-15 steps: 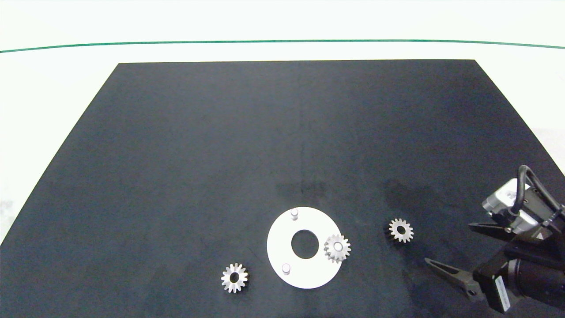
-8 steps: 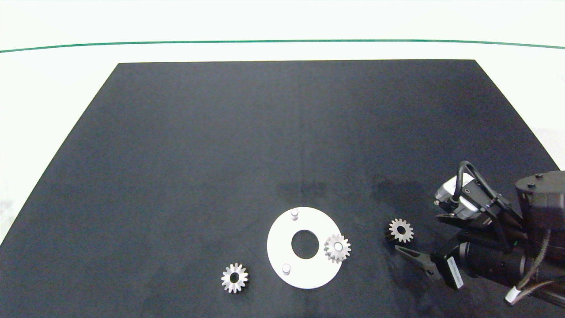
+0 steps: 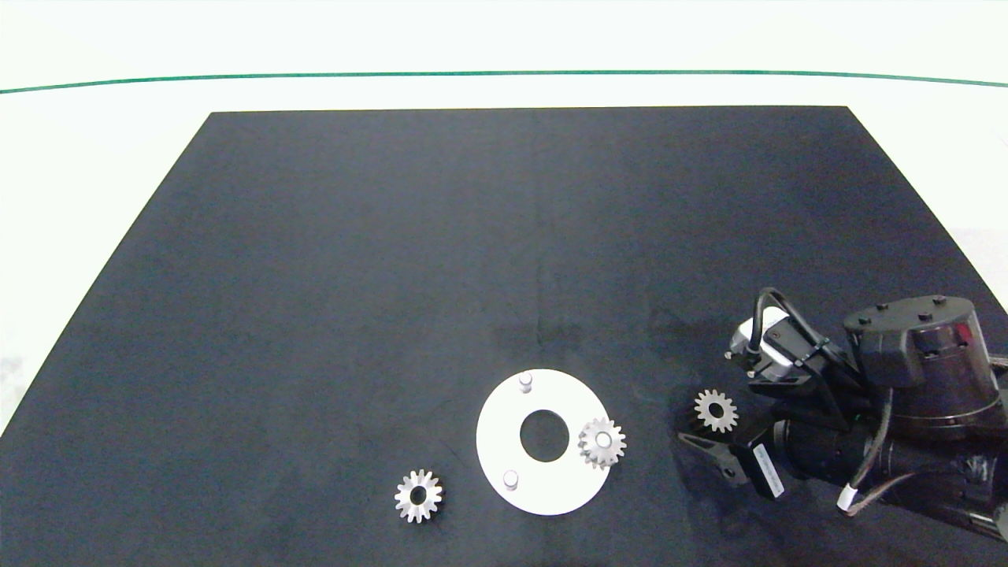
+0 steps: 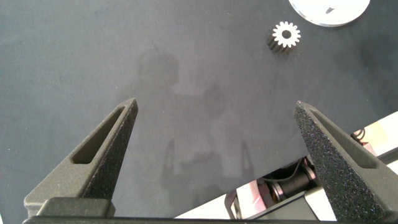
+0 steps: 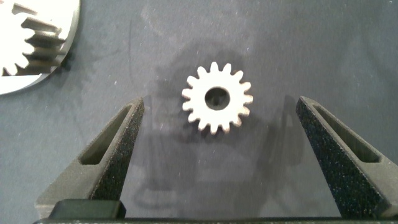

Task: Install three planetary gears onto the carrier pins

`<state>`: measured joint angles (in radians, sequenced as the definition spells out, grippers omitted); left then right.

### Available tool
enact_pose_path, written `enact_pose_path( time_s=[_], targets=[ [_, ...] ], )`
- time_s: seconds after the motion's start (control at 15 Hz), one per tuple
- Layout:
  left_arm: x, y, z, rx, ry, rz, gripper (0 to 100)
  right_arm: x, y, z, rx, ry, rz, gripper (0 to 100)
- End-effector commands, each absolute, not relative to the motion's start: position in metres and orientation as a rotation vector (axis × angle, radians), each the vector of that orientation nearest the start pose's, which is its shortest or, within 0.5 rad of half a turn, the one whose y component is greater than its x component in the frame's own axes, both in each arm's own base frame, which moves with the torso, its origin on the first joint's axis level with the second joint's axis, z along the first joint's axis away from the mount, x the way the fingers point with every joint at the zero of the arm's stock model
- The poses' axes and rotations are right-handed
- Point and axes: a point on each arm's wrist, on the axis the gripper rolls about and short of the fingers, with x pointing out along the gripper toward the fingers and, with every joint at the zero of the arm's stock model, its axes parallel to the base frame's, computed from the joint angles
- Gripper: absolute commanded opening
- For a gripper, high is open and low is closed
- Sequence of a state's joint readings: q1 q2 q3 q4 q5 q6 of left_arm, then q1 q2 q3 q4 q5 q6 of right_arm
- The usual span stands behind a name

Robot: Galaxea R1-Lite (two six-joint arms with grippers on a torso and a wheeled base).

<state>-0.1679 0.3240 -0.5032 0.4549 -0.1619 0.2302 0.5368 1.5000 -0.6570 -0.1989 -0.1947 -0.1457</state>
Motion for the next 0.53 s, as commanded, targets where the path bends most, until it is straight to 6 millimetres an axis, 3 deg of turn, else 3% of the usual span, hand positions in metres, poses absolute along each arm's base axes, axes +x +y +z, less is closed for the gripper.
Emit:
enact_pose_path(
  time_s=[0.07, 0.53],
  targets=[
    [-0.0279, 0.0011, 0.1729, 0.229, 0.240, -0.360, 100, 0.2090, 0.1198, 0.1550, -0.378, 0.592, 0.377, 96],
    [-0.0282, 0.0011, 0.1728, 0.229, 0.238, -0.358, 100, 0.2112, 0.1204, 0.1533, -0.373, 0.599, 0.381, 82]
  ],
)
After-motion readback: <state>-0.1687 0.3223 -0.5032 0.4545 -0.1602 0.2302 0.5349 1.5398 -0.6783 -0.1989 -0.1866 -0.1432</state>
